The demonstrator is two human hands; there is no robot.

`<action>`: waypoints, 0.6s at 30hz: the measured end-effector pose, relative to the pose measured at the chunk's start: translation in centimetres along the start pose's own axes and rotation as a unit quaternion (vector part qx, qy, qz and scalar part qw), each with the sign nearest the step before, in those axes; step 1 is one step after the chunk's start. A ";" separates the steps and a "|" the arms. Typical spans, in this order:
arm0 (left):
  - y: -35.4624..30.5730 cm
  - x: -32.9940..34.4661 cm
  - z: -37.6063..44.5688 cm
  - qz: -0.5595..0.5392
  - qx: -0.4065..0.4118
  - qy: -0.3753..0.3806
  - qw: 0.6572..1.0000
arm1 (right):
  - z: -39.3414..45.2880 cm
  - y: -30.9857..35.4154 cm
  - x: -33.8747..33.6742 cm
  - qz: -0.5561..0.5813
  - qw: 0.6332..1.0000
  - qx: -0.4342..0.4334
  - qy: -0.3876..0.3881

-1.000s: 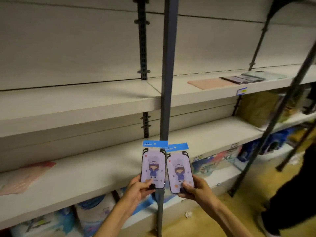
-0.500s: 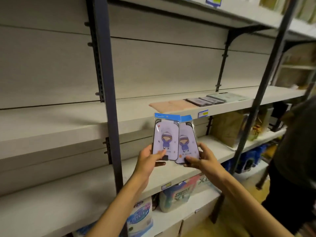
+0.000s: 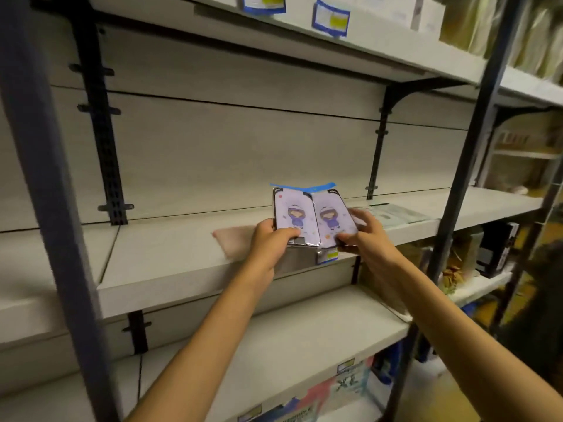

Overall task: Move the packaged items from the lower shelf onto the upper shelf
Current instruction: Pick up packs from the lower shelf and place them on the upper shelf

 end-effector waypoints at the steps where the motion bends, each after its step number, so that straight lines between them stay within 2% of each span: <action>1: 0.1 0.9 0.9 0.007 -0.007 0.002 1.000 | 1.3 0.3 -1.0 -0.001 1.000 -0.002 -0.009; 6: 2.4 4.8 4.8 0.056 -0.048 0.008 0.997 | 7.6 0.3 -5.7 -0.034 0.998 0.016 -0.040; 13: 5.0 8.4 8.2 0.126 -0.075 -0.008 0.989 | 13.0 0.4 -8.9 -0.163 0.985 0.007 -0.055; 18: 5.4 10.0 8.5 0.244 -0.070 -0.015 0.967 | 14.9 -0.4 -9.4 -0.266 0.962 -0.014 -0.053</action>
Point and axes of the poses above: each hand's wrist, its own z-axis towards the middle knuckle, its own x-axis out of the palm, y = z × x, the point moved 9 cm from there along z, towards the middle knuckle, and after that the axes turned 10 degrees about x, right-handed, at the moved point
